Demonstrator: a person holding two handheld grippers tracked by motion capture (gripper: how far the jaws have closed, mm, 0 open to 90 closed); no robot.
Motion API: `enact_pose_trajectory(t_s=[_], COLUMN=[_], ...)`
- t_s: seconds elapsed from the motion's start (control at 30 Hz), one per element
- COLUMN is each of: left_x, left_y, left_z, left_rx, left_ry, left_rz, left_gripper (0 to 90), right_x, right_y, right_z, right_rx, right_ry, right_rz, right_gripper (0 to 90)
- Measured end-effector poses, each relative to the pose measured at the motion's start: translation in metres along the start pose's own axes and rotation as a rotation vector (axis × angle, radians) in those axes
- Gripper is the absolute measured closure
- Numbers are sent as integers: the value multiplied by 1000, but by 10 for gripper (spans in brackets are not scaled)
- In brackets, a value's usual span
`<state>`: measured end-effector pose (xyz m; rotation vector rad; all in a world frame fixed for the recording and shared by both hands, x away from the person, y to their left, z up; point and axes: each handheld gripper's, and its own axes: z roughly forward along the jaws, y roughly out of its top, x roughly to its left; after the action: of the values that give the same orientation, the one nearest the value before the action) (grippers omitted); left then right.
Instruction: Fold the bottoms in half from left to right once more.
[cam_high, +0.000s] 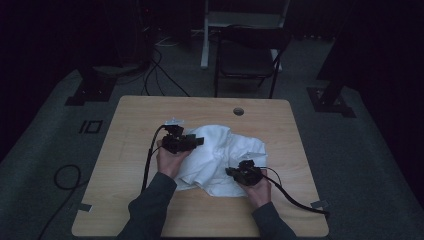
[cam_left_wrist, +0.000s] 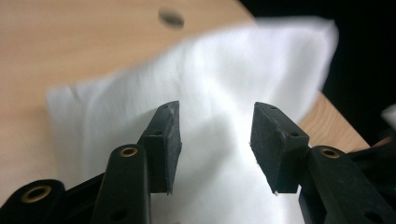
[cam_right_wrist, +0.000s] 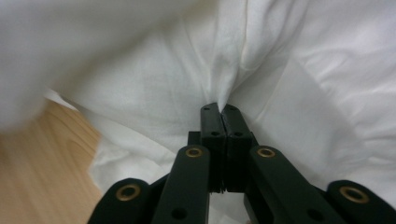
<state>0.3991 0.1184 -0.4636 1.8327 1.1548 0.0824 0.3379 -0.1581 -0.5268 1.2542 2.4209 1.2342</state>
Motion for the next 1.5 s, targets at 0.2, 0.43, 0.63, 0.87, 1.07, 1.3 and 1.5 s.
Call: enact_pose_trajectory(t_s=[0.2, 0.43, 0.63, 0.87, 1.07, 1.3, 1.5], left_x=[0, -13, -18, -21, -25, -33, -31], left_y=[-8, -6, -5, 5, -2, -17, -24], left_z=[14, 25, 22, -6, 16, 52, 54], left_rx=[5, 9, -8, -141, -46, 65, 82], left_ry=[-15, -52, -100, -74, -45, -43, -28], left_rz=[-16, -10, 11, 29, 60, 80, 92], left_gripper=[536, 536, 512, 504, 485, 475, 467], right_x=[11, 9, 1, 4, -54, -96, -88], right_y=[31, 53, 52, 63, 30, -9, -9], right_z=[-33, -7, 17, -53, -60, -41, -28], right_rx=[-178, -145, -54, -222, -93, 53, 73], right_ry=[18, -13, 80, 36, -198, -358, -316], right_rz=[11, 97, 99, 19, 115, 161, 175], right_gripper=[500, 241, 839, 849, 846, 847, 850])
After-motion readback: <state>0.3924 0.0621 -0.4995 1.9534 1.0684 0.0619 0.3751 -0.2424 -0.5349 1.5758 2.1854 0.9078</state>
